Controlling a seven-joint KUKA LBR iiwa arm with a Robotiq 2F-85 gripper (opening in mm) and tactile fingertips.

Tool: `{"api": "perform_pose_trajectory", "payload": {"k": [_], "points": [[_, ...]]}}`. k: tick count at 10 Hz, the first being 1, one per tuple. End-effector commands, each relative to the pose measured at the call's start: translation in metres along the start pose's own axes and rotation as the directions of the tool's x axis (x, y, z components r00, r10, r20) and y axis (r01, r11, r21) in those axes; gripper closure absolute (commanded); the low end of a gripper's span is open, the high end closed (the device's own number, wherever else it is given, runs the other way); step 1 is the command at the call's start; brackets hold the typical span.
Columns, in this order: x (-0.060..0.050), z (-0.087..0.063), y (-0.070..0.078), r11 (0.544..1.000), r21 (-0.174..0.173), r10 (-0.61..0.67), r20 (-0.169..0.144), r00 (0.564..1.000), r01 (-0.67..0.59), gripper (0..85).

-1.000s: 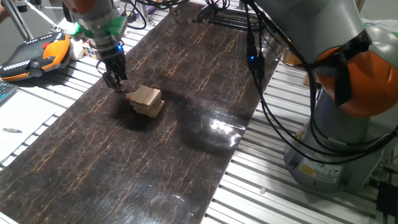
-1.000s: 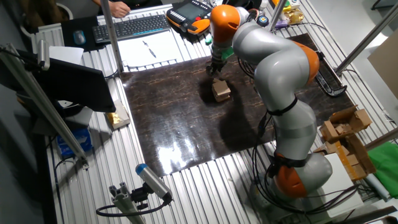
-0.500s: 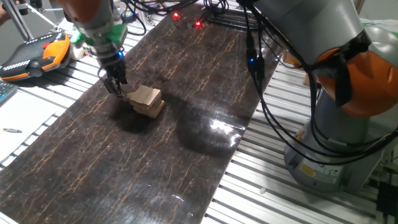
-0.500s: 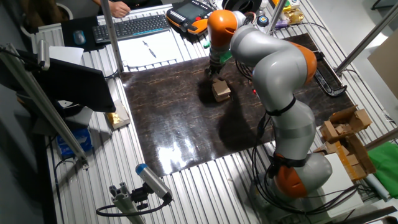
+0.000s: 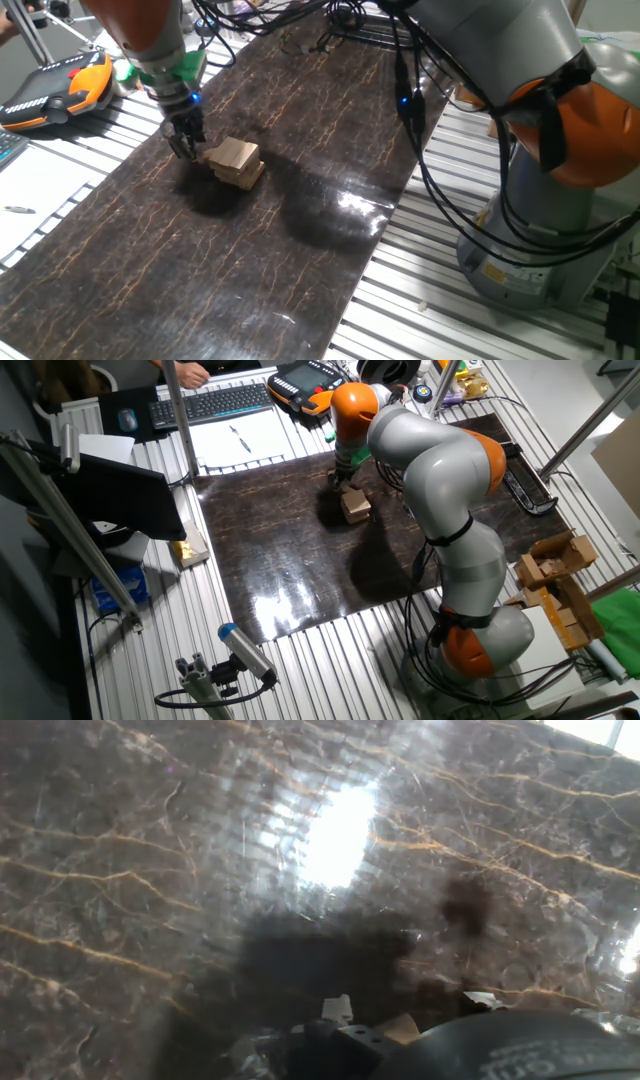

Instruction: Play Jenga

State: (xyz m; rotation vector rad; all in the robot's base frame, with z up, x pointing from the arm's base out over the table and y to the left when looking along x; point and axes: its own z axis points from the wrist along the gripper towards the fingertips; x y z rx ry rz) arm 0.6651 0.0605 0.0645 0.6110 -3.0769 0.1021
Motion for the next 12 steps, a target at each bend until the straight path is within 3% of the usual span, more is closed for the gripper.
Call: {"api": "perform_pose_trajectory", "payload": {"k": [1, 4, 6, 12], "points": [[0.0, 0.002, -0.001, 1.0, -0.002, -0.008, -0.004, 1.0, 0.008, 27.0], [0.003, 0.006, -0.001, 1.0, -0.004, -0.026, -0.013, 1.0, 0.026, 27.0], [0.004, 0.008, 0.001, 0.999, 0.022, -0.047, -0.022, 0.999, 0.048, 27.3], [0.014, 0.017, 0.001, 0.998, 0.013, -0.056, -0.023, 0.998, 0.057, 28.7]]}}
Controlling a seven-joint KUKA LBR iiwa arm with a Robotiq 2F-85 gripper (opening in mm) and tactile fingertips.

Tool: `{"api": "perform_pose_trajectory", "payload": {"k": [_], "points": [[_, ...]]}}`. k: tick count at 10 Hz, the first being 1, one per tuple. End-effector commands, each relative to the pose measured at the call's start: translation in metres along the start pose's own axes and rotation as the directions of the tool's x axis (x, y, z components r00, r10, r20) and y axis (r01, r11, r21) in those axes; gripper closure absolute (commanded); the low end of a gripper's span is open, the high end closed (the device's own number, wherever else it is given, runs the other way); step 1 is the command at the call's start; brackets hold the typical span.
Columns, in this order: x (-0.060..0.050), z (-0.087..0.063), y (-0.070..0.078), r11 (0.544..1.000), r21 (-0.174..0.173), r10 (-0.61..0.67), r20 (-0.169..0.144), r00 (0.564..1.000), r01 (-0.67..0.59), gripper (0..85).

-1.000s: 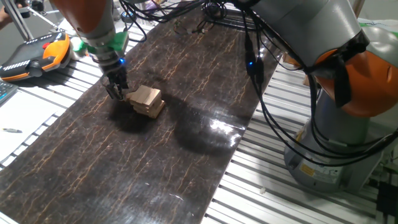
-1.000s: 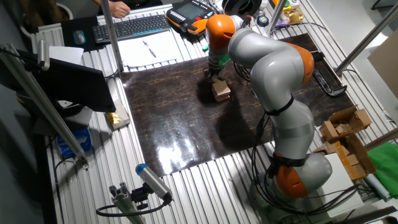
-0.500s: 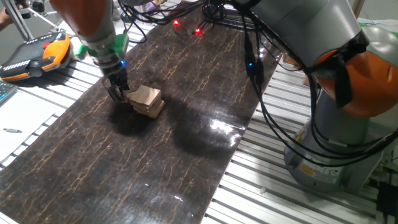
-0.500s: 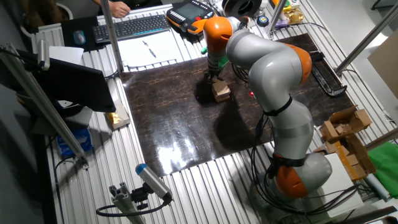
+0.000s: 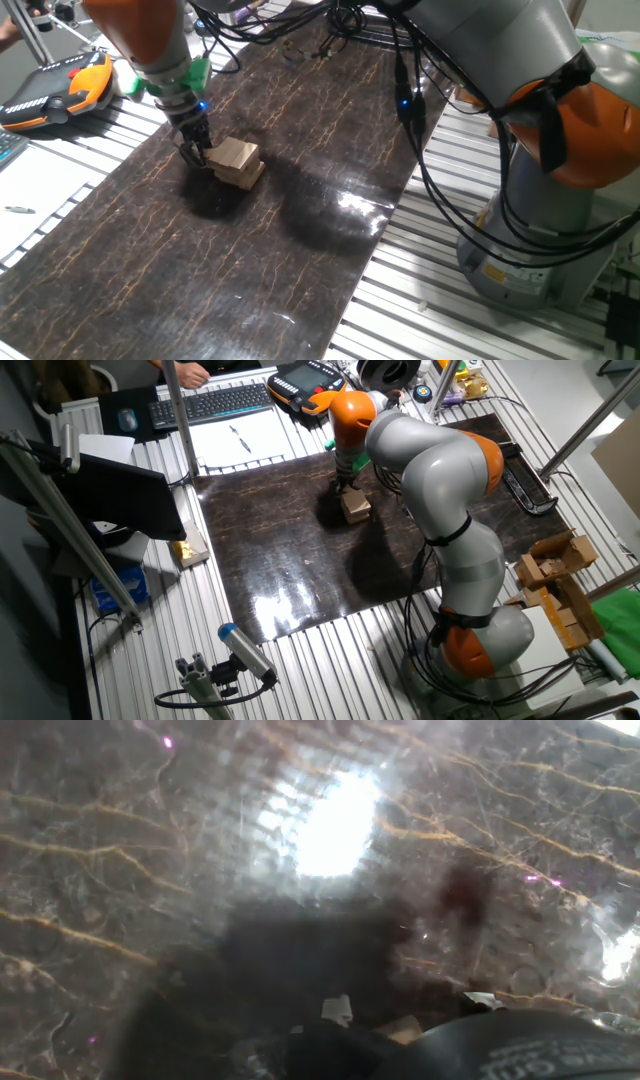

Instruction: Play Jenga

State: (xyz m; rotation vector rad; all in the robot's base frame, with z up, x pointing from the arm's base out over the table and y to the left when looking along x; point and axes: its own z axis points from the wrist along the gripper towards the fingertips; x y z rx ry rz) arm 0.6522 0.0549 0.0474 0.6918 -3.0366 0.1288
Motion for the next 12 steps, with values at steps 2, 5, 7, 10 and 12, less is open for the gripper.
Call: {"api": "perform_pose_trajectory", "payload": {"k": [2, 5, 7, 10, 12], "points": [[0.0013, 0.0015, -0.0017, 1.0, -0.001, 0.0, -0.003, 1.0, 0.0, 31.0], [0.0028, 0.0001, -0.0009, 1.0, -0.002, 0.0, -0.008, 1.0, 0.0, 37.0], [0.0029, -0.0004, -0.0011, 1.0, -0.003, 0.0, -0.01, 1.0, 0.0, 40.0], [0.0028, -0.0005, -0.0012, 1.0, -0.008, 0.0, -0.017, 1.0, 0.0, 47.3], [0.0023, -0.001, -0.0021, 1.0, -0.013, 0.0, -0.023, 1.0, 0.0, 52.3]]}}
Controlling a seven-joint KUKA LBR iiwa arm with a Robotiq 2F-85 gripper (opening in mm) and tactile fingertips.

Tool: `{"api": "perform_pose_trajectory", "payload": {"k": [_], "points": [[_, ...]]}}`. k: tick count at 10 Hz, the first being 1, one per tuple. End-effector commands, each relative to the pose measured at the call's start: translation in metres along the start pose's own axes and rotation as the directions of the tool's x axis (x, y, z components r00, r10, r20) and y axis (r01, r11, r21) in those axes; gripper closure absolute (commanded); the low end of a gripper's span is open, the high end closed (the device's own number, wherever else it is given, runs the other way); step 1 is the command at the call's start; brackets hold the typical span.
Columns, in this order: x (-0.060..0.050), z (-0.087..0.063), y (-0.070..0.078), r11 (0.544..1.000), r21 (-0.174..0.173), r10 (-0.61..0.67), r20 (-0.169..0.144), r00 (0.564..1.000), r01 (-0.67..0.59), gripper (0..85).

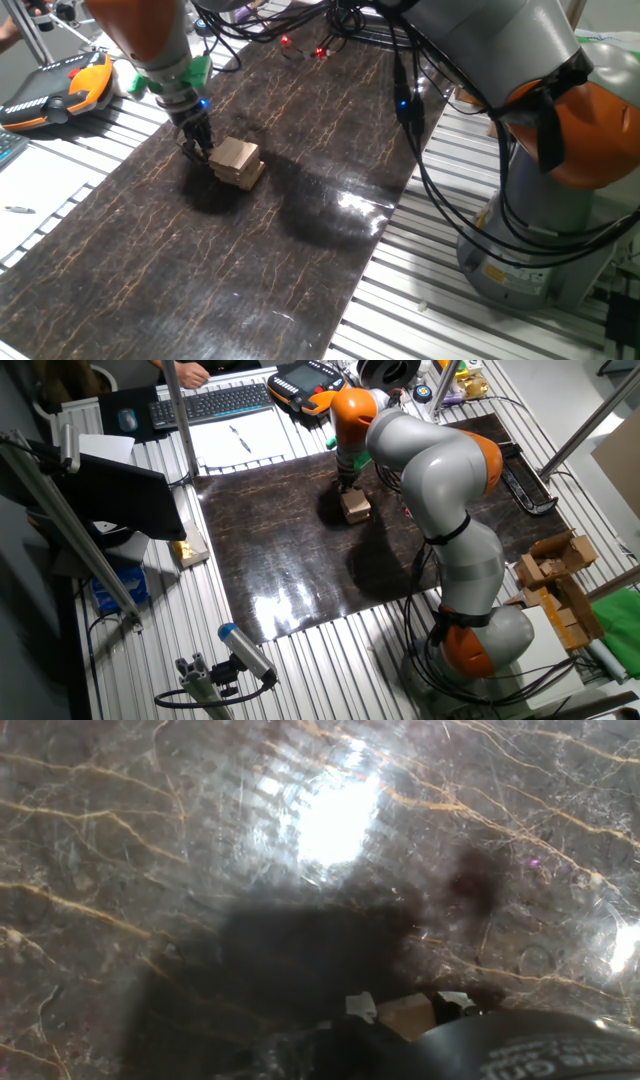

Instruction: Play Jenga

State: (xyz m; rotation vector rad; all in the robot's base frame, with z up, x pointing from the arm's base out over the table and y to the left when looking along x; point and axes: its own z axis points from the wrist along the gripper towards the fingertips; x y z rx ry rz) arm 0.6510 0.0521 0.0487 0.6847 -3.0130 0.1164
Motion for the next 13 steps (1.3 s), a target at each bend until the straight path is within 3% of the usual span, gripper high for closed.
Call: {"api": "perform_pose_trajectory", "payload": {"k": [1, 13], "points": [[0.0, 0.0, 0.0, 1.0, 0.0, 0.0, 0.0, 1.0, 0.0, 52.0], [-0.005, -0.003, -0.011, 1.0, 0.012, 0.0, 0.008, 1.0, 0.0, 52.7]]}}
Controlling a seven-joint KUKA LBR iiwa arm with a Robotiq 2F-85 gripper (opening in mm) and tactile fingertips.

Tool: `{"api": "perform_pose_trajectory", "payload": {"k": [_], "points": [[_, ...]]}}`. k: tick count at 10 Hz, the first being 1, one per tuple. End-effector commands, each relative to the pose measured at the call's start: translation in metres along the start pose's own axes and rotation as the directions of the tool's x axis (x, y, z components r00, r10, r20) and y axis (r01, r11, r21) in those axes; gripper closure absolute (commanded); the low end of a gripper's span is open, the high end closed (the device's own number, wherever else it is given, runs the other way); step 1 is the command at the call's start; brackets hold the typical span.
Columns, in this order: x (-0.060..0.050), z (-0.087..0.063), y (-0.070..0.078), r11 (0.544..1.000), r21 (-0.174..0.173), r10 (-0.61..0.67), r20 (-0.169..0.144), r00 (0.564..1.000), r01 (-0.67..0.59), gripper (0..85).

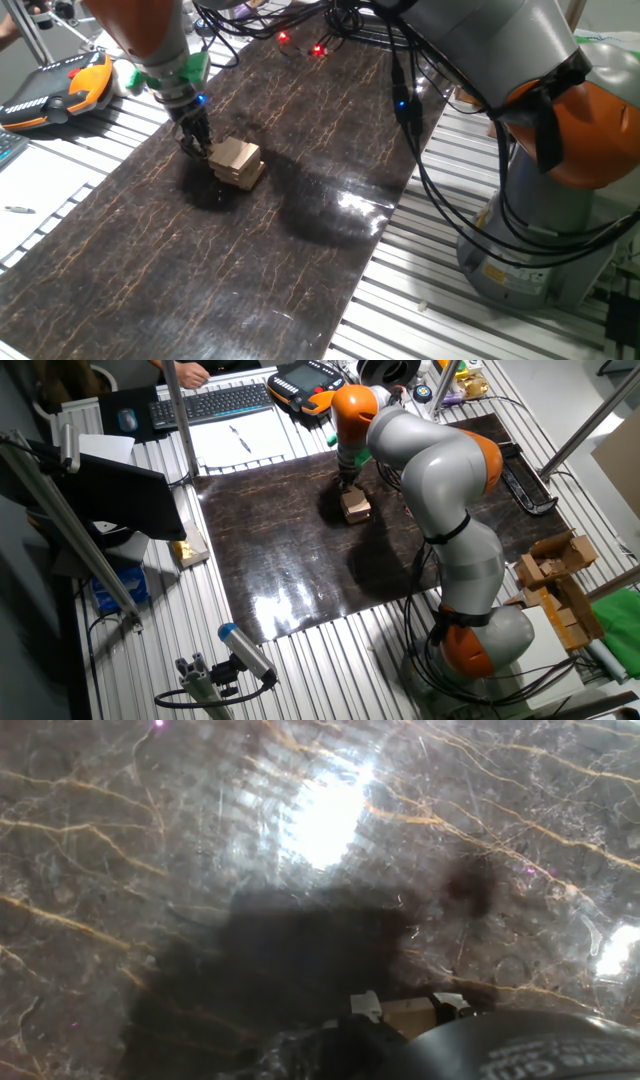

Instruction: Play Jenga

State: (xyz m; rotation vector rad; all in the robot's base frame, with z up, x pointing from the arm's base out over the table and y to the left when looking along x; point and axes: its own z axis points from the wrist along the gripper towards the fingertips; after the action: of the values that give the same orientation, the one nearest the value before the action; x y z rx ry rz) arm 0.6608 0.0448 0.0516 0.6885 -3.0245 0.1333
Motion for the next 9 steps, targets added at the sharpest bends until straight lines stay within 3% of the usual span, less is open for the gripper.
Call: {"api": "perform_pose_trajectory", "payload": {"k": [1, 5, 9], "points": [[0.0, 0.0, -0.001, 1.0, 0.001, 0.0, 0.002, 1.0, 0.0, 52.7], [-0.001, 0.0, -0.008, 1.0, 0.012, 0.0, 0.007, 1.0, 0.0, 52.7], [-0.002, 0.0, -0.024, 1.0, 0.017, 0.0, 0.006, 1.0, 0.0, 52.7]]}}
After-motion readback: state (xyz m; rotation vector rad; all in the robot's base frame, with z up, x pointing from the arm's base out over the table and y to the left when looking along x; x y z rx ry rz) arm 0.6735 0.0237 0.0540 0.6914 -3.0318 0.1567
